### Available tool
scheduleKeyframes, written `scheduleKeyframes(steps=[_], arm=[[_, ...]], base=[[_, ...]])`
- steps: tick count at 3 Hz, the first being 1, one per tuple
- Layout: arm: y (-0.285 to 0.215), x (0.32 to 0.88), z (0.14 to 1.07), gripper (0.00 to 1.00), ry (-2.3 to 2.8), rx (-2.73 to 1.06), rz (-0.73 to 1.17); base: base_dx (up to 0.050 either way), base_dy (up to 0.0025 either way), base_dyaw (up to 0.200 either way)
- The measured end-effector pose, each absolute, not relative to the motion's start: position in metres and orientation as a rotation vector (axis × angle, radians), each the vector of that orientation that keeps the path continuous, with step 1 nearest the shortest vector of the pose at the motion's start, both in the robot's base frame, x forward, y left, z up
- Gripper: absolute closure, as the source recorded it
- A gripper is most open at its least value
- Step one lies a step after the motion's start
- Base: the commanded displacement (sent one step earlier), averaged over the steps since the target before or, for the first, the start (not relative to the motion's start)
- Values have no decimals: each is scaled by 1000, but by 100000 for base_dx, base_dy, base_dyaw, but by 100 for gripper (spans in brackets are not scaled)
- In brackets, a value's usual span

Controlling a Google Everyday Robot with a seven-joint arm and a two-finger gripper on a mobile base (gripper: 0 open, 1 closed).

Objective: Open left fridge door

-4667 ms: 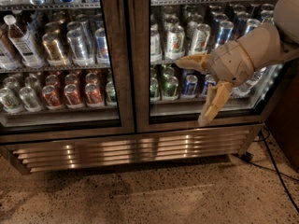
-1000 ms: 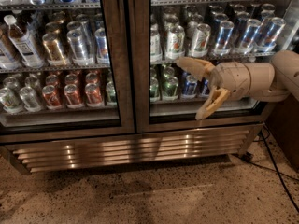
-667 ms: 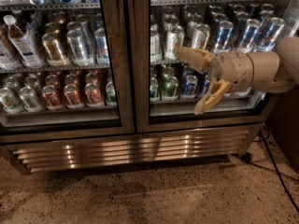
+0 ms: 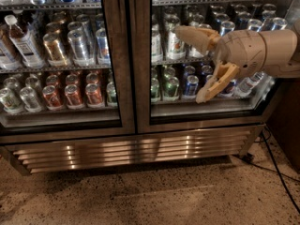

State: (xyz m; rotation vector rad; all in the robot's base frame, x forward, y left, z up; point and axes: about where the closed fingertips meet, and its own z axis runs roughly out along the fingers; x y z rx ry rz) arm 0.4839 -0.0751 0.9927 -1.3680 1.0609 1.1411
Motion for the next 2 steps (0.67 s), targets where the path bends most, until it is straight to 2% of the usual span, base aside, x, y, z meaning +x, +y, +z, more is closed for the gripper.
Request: scheduleKeyframes(steps=[2], arm=[[-77,490,987,0,1084,-1332,1200]], base=[[0,0,0]])
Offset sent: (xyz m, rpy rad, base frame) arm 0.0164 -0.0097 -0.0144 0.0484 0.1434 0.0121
